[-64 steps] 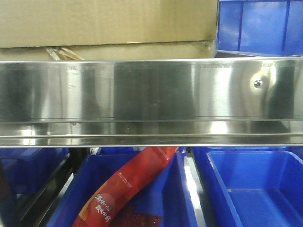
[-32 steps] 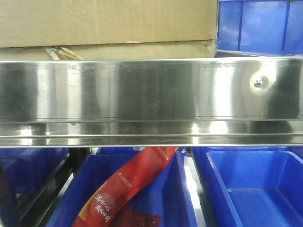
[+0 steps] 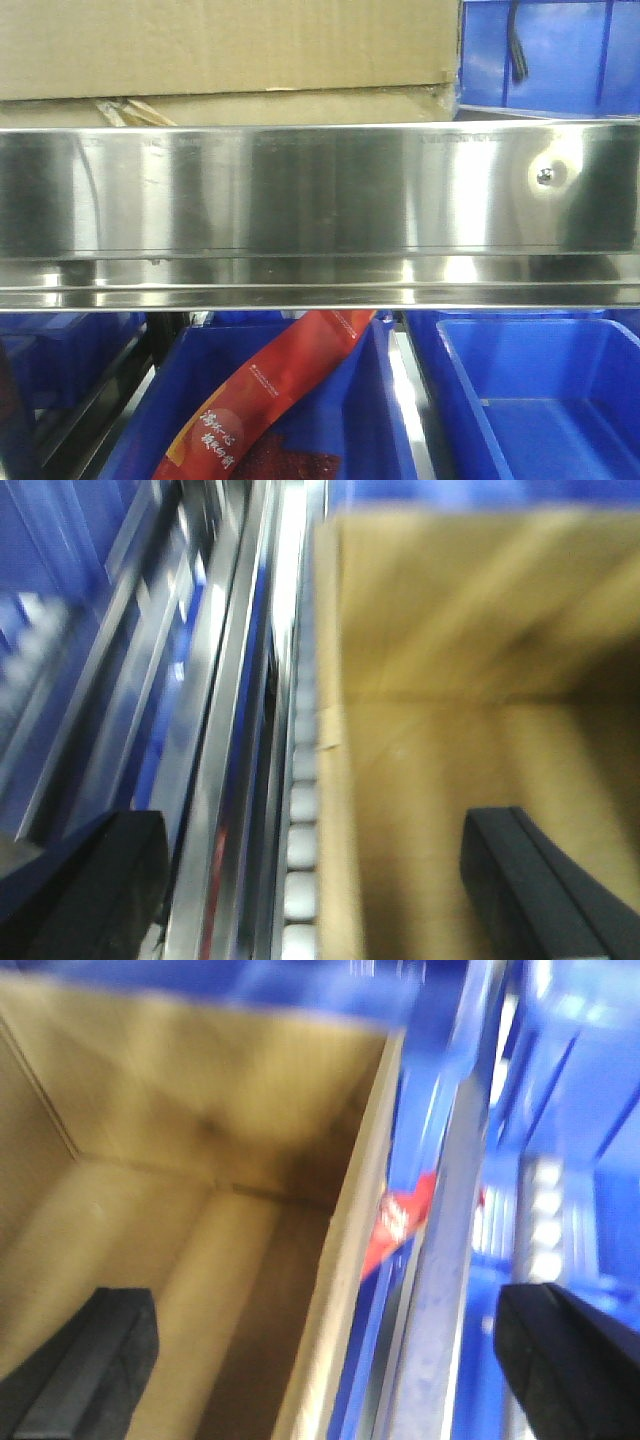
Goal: Grab carton from right shelf to conveyor
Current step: 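Close both grippers on opposite side walls of the carton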
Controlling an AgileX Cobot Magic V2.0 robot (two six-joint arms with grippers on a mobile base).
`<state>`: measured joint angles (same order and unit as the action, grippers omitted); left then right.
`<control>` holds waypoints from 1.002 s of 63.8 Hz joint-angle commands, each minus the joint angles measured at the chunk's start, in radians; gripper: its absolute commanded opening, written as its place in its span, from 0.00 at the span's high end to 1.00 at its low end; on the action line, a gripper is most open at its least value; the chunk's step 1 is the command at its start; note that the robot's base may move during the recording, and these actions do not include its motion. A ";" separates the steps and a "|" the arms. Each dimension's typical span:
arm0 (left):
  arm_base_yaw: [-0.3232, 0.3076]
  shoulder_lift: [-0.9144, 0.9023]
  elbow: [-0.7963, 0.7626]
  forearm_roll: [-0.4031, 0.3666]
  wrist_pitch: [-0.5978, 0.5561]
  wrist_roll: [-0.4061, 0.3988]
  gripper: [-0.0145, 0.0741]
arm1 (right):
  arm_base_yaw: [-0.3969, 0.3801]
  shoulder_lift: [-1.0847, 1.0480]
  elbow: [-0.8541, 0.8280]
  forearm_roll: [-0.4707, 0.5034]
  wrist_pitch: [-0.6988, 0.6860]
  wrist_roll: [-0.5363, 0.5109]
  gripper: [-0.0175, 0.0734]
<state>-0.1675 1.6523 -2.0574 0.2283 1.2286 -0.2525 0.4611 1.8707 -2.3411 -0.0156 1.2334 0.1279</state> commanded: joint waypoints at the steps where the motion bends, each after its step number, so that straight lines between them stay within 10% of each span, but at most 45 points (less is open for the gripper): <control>1: 0.005 0.028 -0.005 -0.022 -0.008 0.016 0.27 | -0.010 0.024 -0.008 -0.016 -0.012 0.010 0.18; 25: 0.005 0.109 -0.005 -0.017 -0.008 0.016 0.27 | -0.010 0.114 -0.008 -0.014 -0.012 0.010 0.21; 35: 0.005 0.125 -0.005 -0.017 -0.008 0.016 0.29 | -0.010 0.116 -0.008 -0.014 -0.012 0.010 0.49; 45: 0.005 0.129 -0.005 -0.017 -0.008 0.016 0.51 | -0.010 0.116 -0.008 -0.014 -0.012 0.010 0.90; 54: 0.005 0.129 -0.005 -0.019 -0.008 0.016 0.89 | -0.010 0.116 -0.008 -0.014 -0.012 0.013 0.88; 64: 0.005 0.131 -0.005 -0.042 -0.008 0.016 0.84 | -0.010 0.116 -0.008 -0.014 -0.012 0.013 0.88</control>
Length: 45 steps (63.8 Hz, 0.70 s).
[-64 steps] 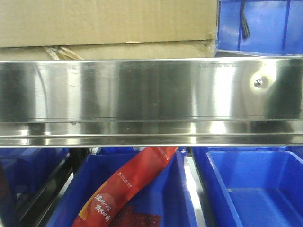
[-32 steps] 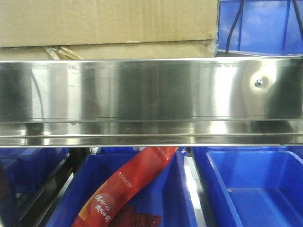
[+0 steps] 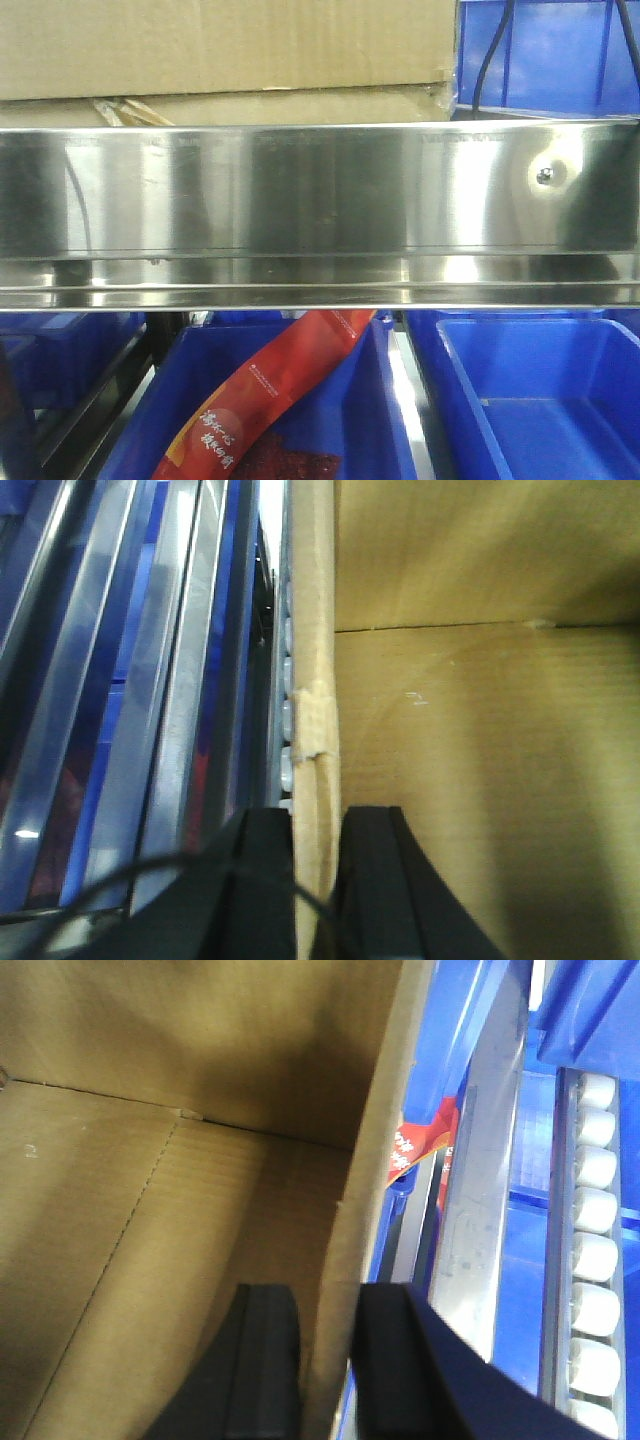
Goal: Grab carton from right shelf to conveyor
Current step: 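Close both grippers on opposite side walls of the carton, then lift the carton off the shelf and pull it toward the robot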
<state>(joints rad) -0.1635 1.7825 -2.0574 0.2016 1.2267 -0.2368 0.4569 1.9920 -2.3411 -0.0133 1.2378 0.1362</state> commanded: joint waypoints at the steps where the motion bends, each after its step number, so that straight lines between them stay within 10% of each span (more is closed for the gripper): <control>1: 0.001 0.000 -0.005 -0.014 -0.006 0.001 0.84 | -0.005 -0.006 -0.008 -0.017 -0.017 0.005 0.88; 45: -0.081 -0.341 0.002 0.010 -0.006 0.001 0.85 | 0.087 -0.346 0.093 -0.022 -0.017 0.005 0.88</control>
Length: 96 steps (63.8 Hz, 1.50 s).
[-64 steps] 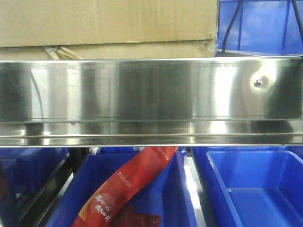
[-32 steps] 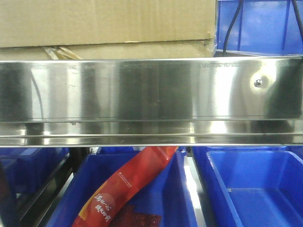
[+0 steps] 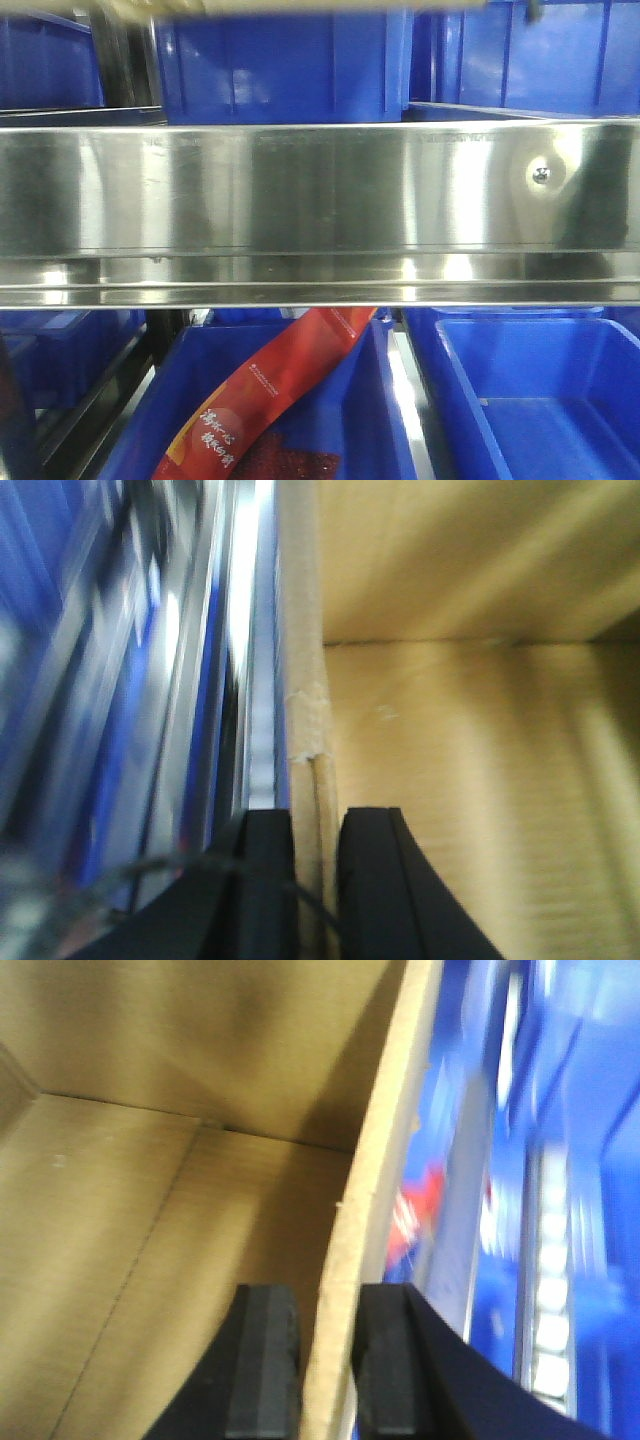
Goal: Grab carton from right shelf to conveyor
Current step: 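Lift the carton off the shelf and pull it toward the robot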
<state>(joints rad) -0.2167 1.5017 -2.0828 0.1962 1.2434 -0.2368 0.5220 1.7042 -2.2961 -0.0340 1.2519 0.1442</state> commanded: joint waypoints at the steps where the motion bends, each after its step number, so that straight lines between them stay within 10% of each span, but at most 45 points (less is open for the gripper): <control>1: -0.031 -0.069 0.036 0.021 -0.022 0.001 0.85 | 0.026 -0.067 0.061 -0.005 -0.031 -0.003 0.88; 31: -0.050 -0.295 0.430 -0.047 -0.022 -0.009 0.85 | 0.066 -0.393 0.566 -0.093 -0.031 0.042 0.88; 96: -0.050 -0.306 0.473 -0.055 -0.022 -0.009 0.85 | 0.066 -0.457 0.575 -0.093 -0.035 0.042 0.88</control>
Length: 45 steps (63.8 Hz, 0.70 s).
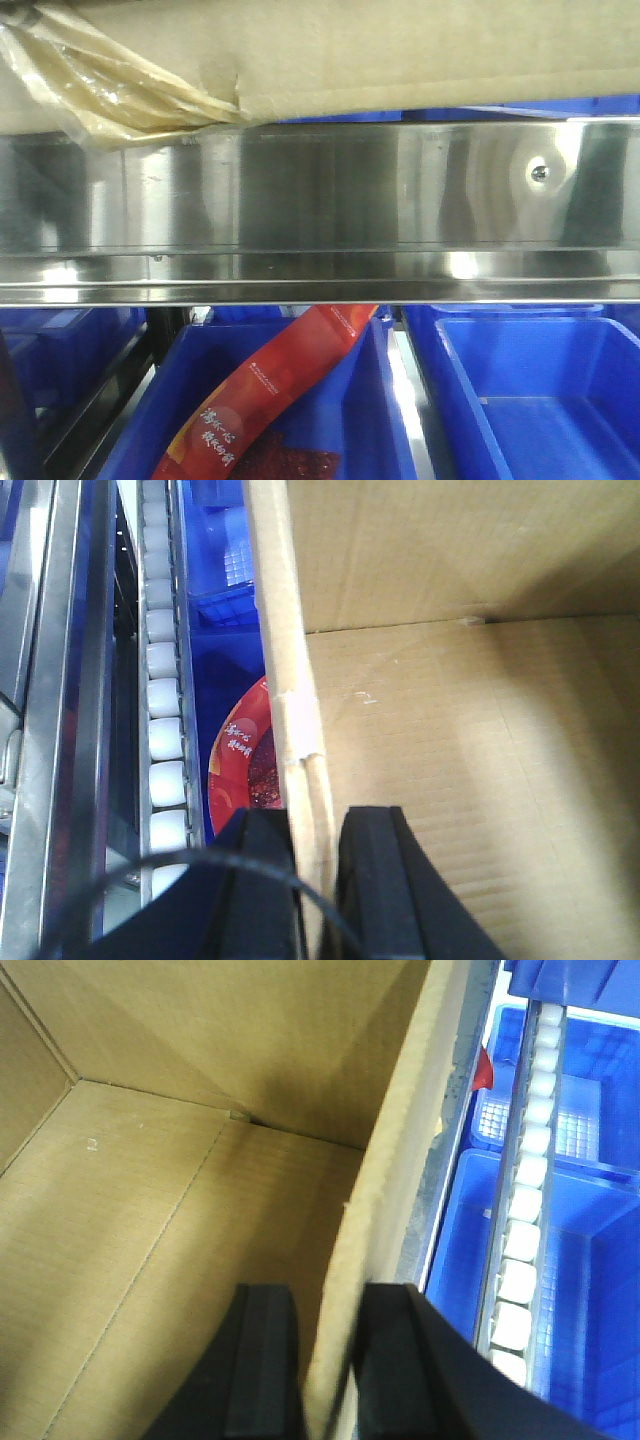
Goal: Grab carton from right shelf to conveyor
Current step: 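Lift the carton off the shelf and pull it toward the robot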
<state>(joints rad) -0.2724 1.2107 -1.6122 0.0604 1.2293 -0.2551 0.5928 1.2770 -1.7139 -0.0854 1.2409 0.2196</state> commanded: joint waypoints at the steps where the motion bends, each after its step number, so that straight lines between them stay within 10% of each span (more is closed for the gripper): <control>1: 0.006 -0.015 0.002 0.081 -0.008 0.010 0.85 | -0.005 -0.030 -0.007 -0.041 -0.024 -0.033 0.88; 45: 0.006 -0.015 0.002 0.081 -0.008 0.010 0.85 | -0.005 -0.030 -0.007 -0.041 -0.054 -0.033 0.88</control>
<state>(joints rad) -0.2724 1.2107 -1.6122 0.0641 1.2283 -0.2551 0.5928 1.2770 -1.7139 -0.0854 1.2167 0.2196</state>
